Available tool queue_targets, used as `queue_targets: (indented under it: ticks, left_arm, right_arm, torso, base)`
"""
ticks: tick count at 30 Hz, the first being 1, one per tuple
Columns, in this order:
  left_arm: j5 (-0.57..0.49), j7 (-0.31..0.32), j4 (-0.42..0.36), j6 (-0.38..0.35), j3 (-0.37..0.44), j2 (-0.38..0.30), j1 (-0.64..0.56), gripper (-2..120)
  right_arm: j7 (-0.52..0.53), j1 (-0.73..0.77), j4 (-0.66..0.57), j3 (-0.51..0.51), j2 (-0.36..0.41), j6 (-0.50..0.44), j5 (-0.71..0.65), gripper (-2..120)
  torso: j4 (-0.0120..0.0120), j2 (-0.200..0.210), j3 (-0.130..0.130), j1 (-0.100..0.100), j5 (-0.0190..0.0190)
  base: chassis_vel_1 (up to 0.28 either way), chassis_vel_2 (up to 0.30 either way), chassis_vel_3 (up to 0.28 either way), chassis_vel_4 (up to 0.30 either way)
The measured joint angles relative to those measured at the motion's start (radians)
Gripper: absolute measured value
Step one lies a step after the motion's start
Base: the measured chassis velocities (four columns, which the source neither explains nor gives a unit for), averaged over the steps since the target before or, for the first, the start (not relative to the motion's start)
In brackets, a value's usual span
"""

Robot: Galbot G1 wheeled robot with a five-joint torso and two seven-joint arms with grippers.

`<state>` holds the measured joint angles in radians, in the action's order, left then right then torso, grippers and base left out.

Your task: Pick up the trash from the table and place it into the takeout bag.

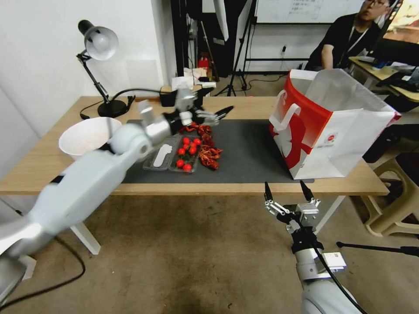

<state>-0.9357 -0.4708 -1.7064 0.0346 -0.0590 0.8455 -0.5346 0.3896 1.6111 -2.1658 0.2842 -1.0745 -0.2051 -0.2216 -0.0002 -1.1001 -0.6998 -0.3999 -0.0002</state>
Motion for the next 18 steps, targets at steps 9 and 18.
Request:
queue_targets:
  ticks: [9, 18]
  left_arm:
    - [0.133, 0.092, -0.169, 0.046, 0.288, -0.006, -0.39, 100]
    - [0.418, 0.499, -0.328, 0.068, 0.497, 0.181, -0.77, 100]
  right_arm:
    - [0.0, -0.011, -0.001, -0.008, 0.008, 0.003, -0.001, 100]
    - [-0.001, -0.015, -0.002, -0.02, 0.007, 0.005, 0.002, 100]
  torso:
    - [0.0001, 0.0, 0.0, 0.0, 0.0004]
    - [0.0002, 0.0, 0.0, 0.0, 0.0003]
  base:
    - [0.0, 0.0, 0.0, 0.0]
    - [0.0, 0.0, 0.0, 0.0]
